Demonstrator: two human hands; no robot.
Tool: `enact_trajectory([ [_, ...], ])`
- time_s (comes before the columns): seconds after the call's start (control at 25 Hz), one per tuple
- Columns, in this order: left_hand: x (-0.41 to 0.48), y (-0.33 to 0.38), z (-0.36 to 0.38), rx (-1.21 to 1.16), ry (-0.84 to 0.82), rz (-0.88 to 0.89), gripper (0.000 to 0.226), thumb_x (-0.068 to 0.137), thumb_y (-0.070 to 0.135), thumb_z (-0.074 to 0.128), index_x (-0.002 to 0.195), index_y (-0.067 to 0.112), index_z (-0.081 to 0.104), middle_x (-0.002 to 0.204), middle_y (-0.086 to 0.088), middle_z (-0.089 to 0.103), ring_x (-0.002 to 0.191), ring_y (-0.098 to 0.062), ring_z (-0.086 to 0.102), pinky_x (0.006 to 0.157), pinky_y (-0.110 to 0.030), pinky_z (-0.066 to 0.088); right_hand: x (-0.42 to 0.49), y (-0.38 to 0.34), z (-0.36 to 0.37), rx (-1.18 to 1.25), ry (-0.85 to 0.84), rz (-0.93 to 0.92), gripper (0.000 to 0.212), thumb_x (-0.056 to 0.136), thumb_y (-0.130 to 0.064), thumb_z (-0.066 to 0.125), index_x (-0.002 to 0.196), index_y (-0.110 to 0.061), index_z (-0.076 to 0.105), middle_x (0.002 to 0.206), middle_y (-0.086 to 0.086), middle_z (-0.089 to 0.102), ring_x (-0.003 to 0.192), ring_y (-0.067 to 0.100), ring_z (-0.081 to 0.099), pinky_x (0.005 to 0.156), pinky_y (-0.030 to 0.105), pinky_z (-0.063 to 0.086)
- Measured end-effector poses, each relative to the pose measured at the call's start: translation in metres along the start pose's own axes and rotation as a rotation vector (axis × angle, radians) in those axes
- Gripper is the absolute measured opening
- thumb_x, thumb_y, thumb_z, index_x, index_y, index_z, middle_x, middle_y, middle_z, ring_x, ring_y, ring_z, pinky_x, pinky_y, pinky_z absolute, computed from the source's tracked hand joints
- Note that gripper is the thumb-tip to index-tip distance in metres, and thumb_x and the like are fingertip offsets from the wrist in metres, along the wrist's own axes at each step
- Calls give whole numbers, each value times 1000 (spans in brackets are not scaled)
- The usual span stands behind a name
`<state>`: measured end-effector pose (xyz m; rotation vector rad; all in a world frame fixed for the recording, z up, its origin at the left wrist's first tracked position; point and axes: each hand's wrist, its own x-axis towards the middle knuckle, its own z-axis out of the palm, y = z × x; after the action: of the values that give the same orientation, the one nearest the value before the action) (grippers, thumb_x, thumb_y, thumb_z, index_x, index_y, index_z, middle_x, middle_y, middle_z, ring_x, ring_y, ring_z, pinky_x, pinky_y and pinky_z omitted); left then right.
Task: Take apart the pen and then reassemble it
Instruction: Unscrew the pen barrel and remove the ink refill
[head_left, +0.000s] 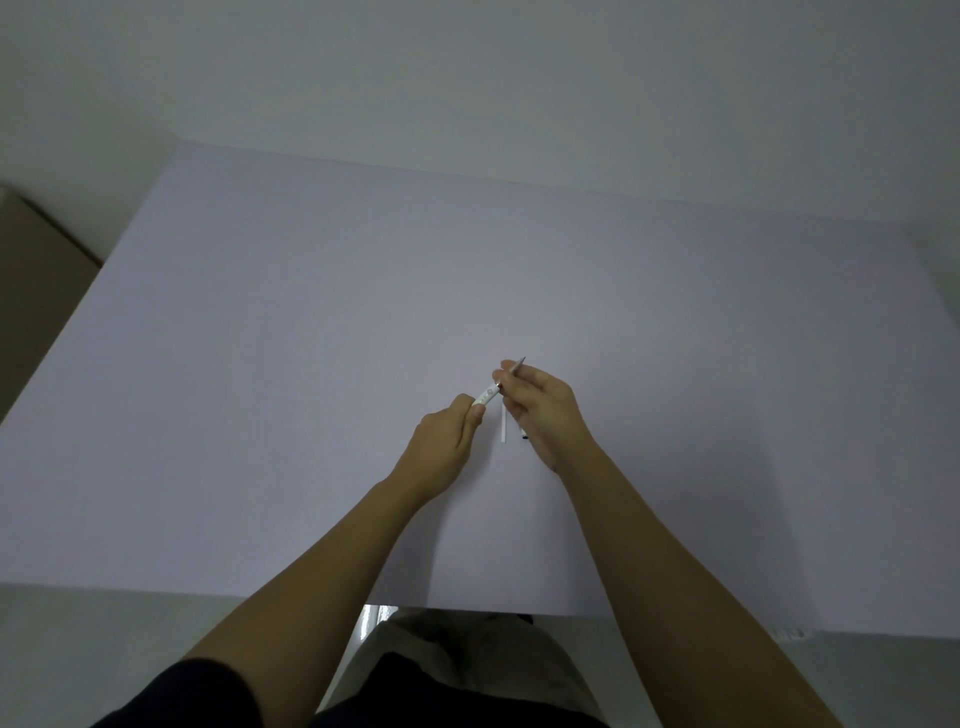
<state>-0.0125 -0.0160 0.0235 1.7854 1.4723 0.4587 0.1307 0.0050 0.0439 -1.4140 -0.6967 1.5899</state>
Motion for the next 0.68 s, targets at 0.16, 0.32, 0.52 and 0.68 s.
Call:
enact_trajectory([
  [0.16, 0, 0, -1, -6, -6, 6, 38, 100, 34, 24, 96, 6, 50, 63, -1, 48, 53, -14, 39, 56, -32, 35, 0, -1, 0, -16, -10, 14, 9, 90, -22, 58, 90, -18, 67, 97, -4, 65, 98, 8, 60, 90, 21, 42],
  [0.32, 0, 1, -2, -29, 4, 1, 37, 100, 33, 24, 93, 7, 49, 59, 3, 43, 51, -12, 37, 52, -27, 32, 1, -2, -2, -42, -47, 5, 16, 93, -25, 52, 97, -19, 67, 99, -9, 65, 99, 2, 59, 91, 20, 42],
  [0.52, 0, 2, 0, -19, -16, 5, 39, 100, 35, 24, 95, 6, 50, 61, 3, 45, 52, -12, 39, 53, -29, 33, 0, -1, -1, -75, 58, -75, 27, 87, -16, 63, 114, -13, 59, 92, -2, 65, 95, 14, 60, 92, 27, 46],
  [0.68, 0, 2, 0, -26, -14, 0, 39, 100, 35, 24, 95, 5, 50, 61, 1, 46, 52, -13, 38, 52, -28, 31, 0, -6, -3, 63, -5, -12, 43, 91, -9, 55, 131, -9, 41, 103, 4, 65, 108, 16, 57, 100, 29, 41],
])
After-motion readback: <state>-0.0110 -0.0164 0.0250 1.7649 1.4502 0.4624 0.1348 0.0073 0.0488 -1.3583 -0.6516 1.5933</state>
